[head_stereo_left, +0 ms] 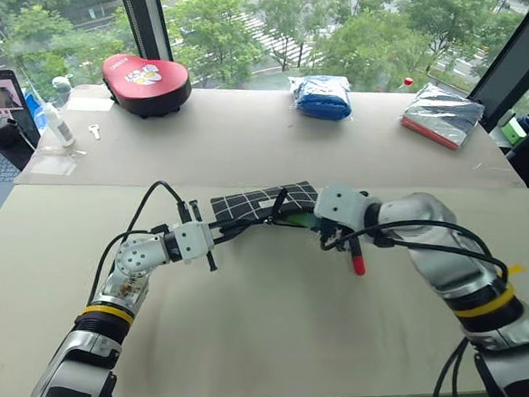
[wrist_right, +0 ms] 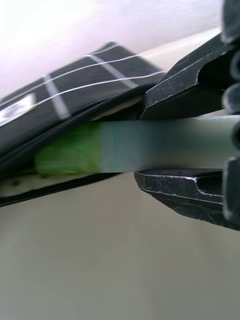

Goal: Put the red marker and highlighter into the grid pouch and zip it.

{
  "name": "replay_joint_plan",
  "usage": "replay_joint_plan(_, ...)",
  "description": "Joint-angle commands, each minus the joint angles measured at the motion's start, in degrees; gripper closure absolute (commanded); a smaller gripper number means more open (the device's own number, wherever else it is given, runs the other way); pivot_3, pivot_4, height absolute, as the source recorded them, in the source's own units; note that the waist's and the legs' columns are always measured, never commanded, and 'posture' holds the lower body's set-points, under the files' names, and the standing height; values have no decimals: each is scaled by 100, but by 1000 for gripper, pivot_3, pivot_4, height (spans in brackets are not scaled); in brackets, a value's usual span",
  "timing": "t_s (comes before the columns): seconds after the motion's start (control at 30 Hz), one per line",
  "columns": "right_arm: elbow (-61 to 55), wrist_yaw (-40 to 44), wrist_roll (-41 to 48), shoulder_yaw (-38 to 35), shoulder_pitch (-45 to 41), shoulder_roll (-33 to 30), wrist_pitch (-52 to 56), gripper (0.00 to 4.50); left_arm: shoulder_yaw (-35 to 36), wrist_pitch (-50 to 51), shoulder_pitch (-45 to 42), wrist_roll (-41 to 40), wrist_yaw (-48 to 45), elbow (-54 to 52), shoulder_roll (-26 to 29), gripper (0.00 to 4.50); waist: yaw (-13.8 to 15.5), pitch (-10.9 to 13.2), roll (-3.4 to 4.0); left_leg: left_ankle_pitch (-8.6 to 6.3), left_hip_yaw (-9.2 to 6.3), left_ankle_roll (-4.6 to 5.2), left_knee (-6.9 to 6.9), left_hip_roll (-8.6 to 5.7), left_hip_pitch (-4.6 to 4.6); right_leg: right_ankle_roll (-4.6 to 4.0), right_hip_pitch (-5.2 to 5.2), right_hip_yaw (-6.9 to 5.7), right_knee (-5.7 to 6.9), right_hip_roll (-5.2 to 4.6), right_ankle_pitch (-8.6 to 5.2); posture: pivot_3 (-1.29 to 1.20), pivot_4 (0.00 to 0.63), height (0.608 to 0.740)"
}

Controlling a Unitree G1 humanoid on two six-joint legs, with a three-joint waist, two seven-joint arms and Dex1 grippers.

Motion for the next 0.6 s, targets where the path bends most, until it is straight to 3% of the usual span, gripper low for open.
replay_joint_plan(0.03, 59, -124, -446, 149, -167, 156, -382, 3505, 38, -19, -23, -36, 20, -168, 26, 4500, 4, 0, 0, 0, 0, 0, 0, -1, 0, 0, 1, 0, 1, 0, 0, 0, 150, 740)
replay_joint_plan(0.27, 536, -931, -1290, 331, -263, 608, -2104, 3505, 93, 44, -49, -133, 29, -157, 15, 4500, -34, 0, 0, 2, 0, -3, -1, -2, 0, 0, -4, -1, 2, 0, 0, 0, 150, 740)
replay_joint_plan(0.6, 1044, -1094, -1580, 247, 93, 583, -3886, 3505, 158, 134, -118, -252, 43, -108, -17, 4500, -67, 0, 0, 2, 0, -3, -2, -3, 0, 0, -2, -5, 3, 1, 0, 0, 150, 740)
